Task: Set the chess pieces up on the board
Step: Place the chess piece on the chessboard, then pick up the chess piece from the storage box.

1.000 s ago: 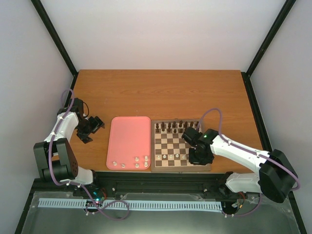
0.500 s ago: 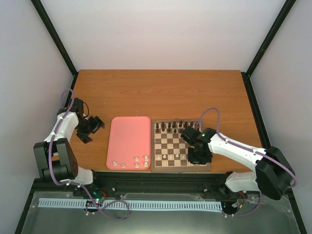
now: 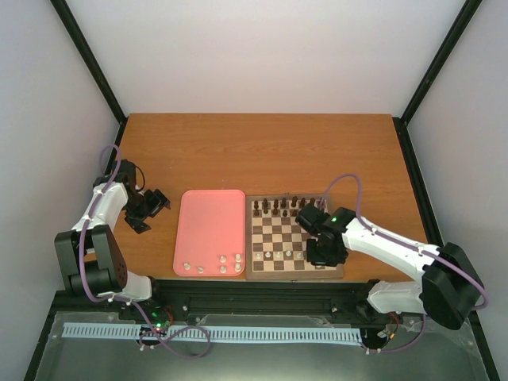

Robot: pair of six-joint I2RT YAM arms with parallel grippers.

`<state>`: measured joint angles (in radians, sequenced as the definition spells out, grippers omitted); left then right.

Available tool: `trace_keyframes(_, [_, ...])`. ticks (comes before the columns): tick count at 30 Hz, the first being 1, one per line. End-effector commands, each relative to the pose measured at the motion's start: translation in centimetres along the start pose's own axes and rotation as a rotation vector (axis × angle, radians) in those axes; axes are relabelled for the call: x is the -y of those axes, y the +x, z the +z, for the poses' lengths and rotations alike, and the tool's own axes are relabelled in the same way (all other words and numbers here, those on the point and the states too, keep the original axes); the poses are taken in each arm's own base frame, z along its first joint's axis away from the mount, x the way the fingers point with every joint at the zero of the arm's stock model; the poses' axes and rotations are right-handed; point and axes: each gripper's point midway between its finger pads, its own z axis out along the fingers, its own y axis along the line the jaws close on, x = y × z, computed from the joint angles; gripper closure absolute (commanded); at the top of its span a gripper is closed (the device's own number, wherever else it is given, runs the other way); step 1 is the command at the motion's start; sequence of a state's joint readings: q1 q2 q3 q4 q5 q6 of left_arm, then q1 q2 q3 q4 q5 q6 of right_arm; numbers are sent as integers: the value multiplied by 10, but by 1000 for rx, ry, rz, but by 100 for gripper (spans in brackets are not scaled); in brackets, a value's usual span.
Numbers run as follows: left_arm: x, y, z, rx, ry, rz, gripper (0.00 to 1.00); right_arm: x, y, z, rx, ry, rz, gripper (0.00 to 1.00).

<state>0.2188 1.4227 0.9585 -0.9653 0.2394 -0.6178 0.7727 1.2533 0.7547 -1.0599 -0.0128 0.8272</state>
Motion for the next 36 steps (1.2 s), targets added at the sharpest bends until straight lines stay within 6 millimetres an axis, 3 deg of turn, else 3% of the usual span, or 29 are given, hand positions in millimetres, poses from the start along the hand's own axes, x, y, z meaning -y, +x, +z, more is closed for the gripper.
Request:
trace_keyframes(1, [5, -6, -6, 25, 17, -3, 0, -4, -6, -19, 42, -43, 12, 80])
trace_keyframes(10, [5, -5, -5, 22, 18, -5, 0, -11, -11, -65, 105, -98, -15, 65])
trace_keyframes(14, [5, -6, -6, 25, 19, -5, 0, -29, -21, -91, 148, -110, -61, 57])
trace_keyframes(17, [6, -6, -7, 26, 18, -2, 0, -67, -31, -105, 166, -118, -178, 48])
trace_keyframes(21, [6, -6, -6, 24, 18, -3, 0, -141, -55, -122, 210, -166, -358, 43])
trace_keyframes(23, [5, -6, -5, 23, 17, -5, 0, -176, -63, -118, 217, -173, -450, 43])
trace_keyframes(30, [7, -7, -6, 23, 23, -6, 0, -266, -53, -74, 155, -231, -707, 44])
trace_keyframes(36, [7, -5, -5, 18, 27, -7, 0, -312, -30, -44, 79, -253, -884, 45])
